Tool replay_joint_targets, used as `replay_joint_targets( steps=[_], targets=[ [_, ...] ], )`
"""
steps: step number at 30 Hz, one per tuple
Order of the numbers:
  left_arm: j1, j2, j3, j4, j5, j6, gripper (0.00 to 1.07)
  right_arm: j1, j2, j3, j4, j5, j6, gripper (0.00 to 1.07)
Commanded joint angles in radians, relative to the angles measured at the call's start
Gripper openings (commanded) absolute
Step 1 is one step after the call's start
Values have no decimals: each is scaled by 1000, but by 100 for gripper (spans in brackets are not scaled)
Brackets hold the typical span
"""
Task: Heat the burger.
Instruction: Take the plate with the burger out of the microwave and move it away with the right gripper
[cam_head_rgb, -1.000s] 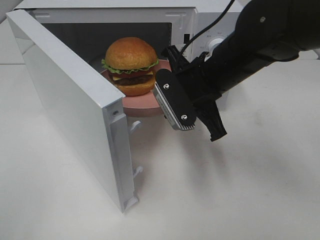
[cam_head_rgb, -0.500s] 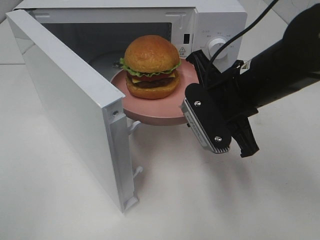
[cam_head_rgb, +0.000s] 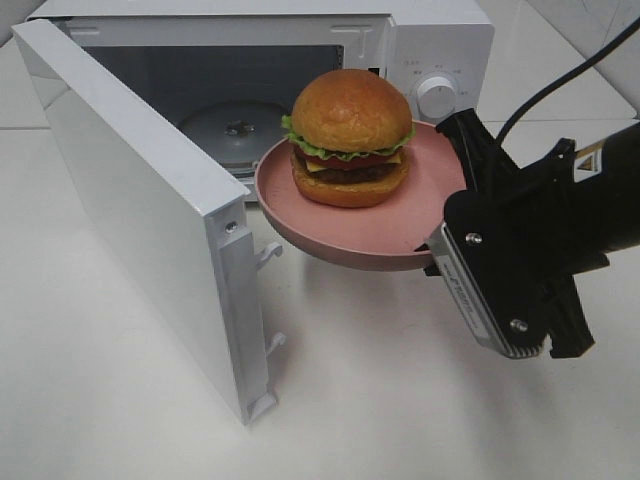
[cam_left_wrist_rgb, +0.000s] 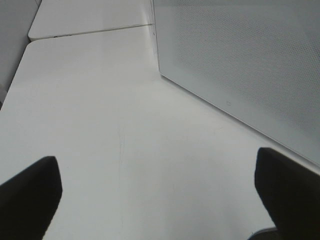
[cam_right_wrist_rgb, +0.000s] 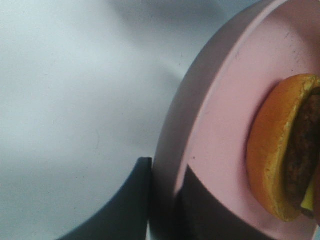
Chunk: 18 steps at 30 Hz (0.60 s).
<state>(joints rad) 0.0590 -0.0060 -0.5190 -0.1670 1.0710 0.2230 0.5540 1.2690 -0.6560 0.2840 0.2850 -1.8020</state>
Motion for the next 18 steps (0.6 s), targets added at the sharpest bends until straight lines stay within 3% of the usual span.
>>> replay_joint_targets(
  steps=[1, 18],
  targets=[
    [2, -4, 1, -4, 3, -5, 98, -4, -80, 28, -23, -28, 36, 0],
    [2, -4, 1, -4, 3, -5, 98, -4, -382, 166, -211, 102, 269, 0]
  ],
)
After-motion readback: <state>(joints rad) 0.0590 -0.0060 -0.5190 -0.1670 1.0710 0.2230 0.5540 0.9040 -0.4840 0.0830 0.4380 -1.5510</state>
